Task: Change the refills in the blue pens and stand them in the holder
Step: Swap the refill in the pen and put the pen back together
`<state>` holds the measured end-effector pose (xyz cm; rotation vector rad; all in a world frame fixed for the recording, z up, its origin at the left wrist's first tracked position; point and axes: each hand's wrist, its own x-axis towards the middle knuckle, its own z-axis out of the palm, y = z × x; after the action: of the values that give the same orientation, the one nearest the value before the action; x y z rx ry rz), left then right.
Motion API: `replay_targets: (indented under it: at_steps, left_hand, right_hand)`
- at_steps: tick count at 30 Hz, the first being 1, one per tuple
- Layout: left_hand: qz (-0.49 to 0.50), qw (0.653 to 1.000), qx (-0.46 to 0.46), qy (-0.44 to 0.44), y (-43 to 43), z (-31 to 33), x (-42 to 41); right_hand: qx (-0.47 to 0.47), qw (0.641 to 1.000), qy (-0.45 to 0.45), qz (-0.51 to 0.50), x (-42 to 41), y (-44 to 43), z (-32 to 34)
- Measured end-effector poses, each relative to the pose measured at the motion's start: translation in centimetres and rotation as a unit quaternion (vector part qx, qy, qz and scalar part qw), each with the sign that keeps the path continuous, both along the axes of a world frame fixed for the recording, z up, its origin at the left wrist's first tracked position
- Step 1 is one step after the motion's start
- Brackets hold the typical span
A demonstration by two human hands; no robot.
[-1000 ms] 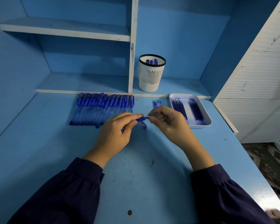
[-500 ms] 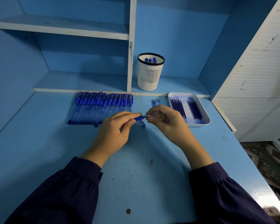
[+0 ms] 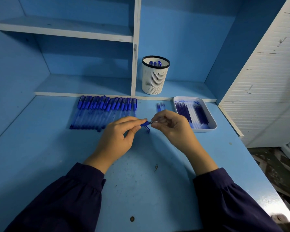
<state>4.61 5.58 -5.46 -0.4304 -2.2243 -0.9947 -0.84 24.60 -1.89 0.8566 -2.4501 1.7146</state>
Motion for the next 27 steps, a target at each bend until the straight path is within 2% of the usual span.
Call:
replay_targets:
  at_steps: [5,9,11,15,18,24,27]
  left_hand:
    - [-0.001,1.000,0.017,-0.001,0.1,0.0,0.0]
    - [0.020,0.999,0.026,0.000,0.0,0.1,0.0]
    - [0.047,0.998,0.034,0.000,-0.2,0.1,-0.1]
    - [0.087,0.995,0.036,-0.013,-0.6,0.0,-0.4]
    - [0.100,0.994,0.038,-0.020,-0.7,-0.1,-0.4]
    - [0.090,0.995,0.037,-0.029,-0.6,0.0,-0.4]
    - [0.085,0.995,0.036,-0.035,-0.6,-0.1,-0.3]
  right_hand:
    - [0.007,0.999,0.007,-0.036,0.1,-0.5,-0.5]
    - [-0.026,0.997,-0.044,-0.055,0.2,-1.0,-0.8]
    - [-0.010,0.996,-0.058,-0.064,0.0,-1.0,-1.1]
    - [0.104,0.992,0.001,-0.067,0.1,-1.3,-2.1]
    - [0.154,0.985,0.045,-0.057,0.2,-1.7,-2.5]
    - [0.162,0.982,0.081,-0.058,0.1,-1.7,-2.6]
    - [0.134,0.986,0.057,-0.082,0.3,-1.6,-2.4]
